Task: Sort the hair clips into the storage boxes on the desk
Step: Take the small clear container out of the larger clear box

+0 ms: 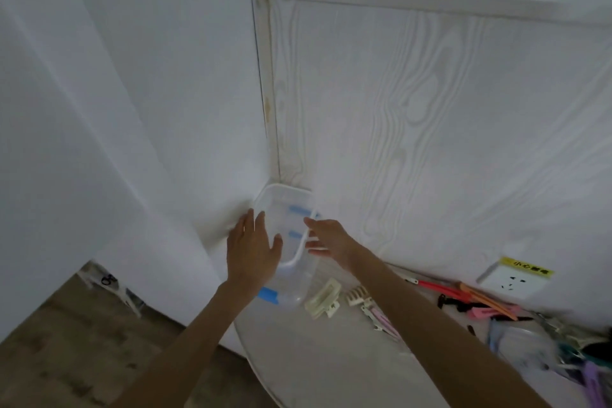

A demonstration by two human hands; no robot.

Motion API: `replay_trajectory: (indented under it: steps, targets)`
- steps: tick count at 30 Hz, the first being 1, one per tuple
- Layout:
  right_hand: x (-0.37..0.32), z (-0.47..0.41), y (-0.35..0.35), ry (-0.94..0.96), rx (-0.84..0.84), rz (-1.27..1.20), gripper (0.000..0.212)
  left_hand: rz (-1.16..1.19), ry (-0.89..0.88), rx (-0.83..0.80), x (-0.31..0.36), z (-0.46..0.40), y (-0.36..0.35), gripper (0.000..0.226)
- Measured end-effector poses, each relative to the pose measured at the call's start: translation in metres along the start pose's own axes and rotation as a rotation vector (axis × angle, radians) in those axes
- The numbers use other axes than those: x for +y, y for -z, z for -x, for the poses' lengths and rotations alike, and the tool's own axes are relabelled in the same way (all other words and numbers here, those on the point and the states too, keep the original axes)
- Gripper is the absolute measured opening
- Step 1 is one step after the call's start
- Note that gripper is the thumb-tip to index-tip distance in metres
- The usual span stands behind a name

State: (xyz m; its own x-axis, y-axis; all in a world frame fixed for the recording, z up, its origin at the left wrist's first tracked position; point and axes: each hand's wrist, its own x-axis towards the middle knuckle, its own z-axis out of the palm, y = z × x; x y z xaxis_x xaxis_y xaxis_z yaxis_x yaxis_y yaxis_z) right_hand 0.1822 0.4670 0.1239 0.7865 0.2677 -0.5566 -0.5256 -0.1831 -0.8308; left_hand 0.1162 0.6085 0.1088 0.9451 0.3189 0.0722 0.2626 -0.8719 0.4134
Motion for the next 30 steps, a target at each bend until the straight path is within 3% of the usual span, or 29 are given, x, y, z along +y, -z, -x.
replay_trajectory:
  steps: [3,7,12,17,20,22,26,30]
  targets:
    - [0.002,0.003,0.004,0.032,0.012,-0.064,0.031,0.091,-0.021,0.034,0.005,0.0,0.004,0.056]
    - [0.008,0.02,0.031,0.068,-0.081,-0.189,0.005,0.284,0.027,0.051,0.025,0.01,0.01,0.053]
    - [0.034,0.069,0.094,0.037,-0.126,-0.292,0.004,0.384,-0.141,0.095,0.07,0.039,0.004,0.047]
    - [0.091,0.123,0.158,-0.099,-0.137,-0.294,0.009,0.193,-0.424,-0.048,0.113,0.085,-0.033,0.057]
    - [0.134,0.147,0.183,-0.182,-0.095,-0.282,0.008,0.121,-0.533,-0.151,0.116,0.117,-0.075,0.045]
    - [0.161,0.158,0.189,-0.247,-0.101,-0.276,0.015,0.171,-0.549,-0.248,0.109,0.137,-0.097,0.039]
    - [0.207,0.17,0.182,-0.312,-0.165,-0.201,0.039,0.205,-0.534,-0.375,0.088,0.176,-0.112,0.049]
    - [0.216,0.161,0.162,-0.26,-0.219,-0.256,0.013,0.216,-0.447,-0.37,0.06,0.183,-0.106,0.048]
